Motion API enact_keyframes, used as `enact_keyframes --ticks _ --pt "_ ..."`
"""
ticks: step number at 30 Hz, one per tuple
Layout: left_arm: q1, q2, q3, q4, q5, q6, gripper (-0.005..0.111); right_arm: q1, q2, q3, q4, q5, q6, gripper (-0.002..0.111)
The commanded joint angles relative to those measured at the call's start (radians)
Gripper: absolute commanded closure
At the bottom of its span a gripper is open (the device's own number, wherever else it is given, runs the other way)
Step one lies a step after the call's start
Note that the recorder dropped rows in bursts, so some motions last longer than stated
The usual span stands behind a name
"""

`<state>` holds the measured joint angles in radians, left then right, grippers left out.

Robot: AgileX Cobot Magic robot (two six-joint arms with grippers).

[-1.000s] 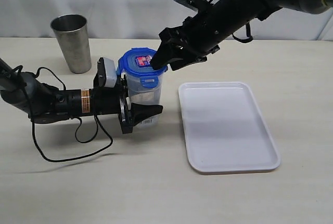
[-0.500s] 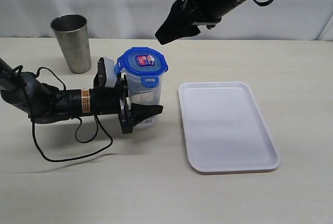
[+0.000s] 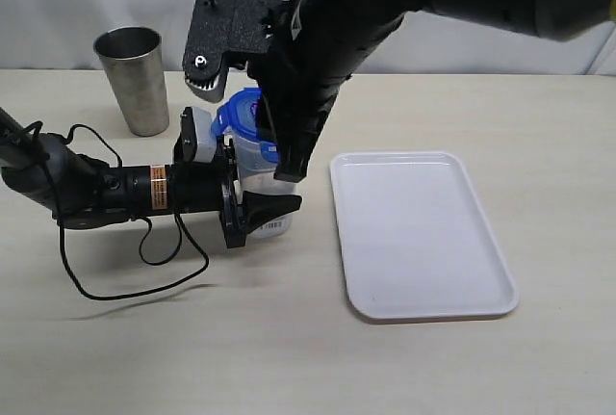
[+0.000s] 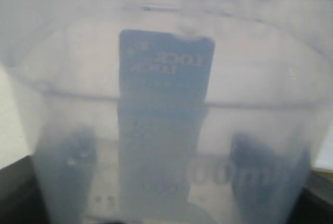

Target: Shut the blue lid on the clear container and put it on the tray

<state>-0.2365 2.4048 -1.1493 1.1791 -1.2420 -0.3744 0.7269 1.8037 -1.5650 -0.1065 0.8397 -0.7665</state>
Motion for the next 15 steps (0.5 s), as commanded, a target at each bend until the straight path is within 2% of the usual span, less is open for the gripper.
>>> enact_keyframes --ticks 1,15 --pt "-0.008 -0.005 -0.002 0.013 0.021 0.004 0.107 0.009 0.024 0.01 -0.043 -0.017 0.006 0.067" --pt "-0.008 -0.005 -0.002 0.013 0.021 0.004 0.107 0.009 0.119 0.01 -0.102 0.024 -0.044 0.067"
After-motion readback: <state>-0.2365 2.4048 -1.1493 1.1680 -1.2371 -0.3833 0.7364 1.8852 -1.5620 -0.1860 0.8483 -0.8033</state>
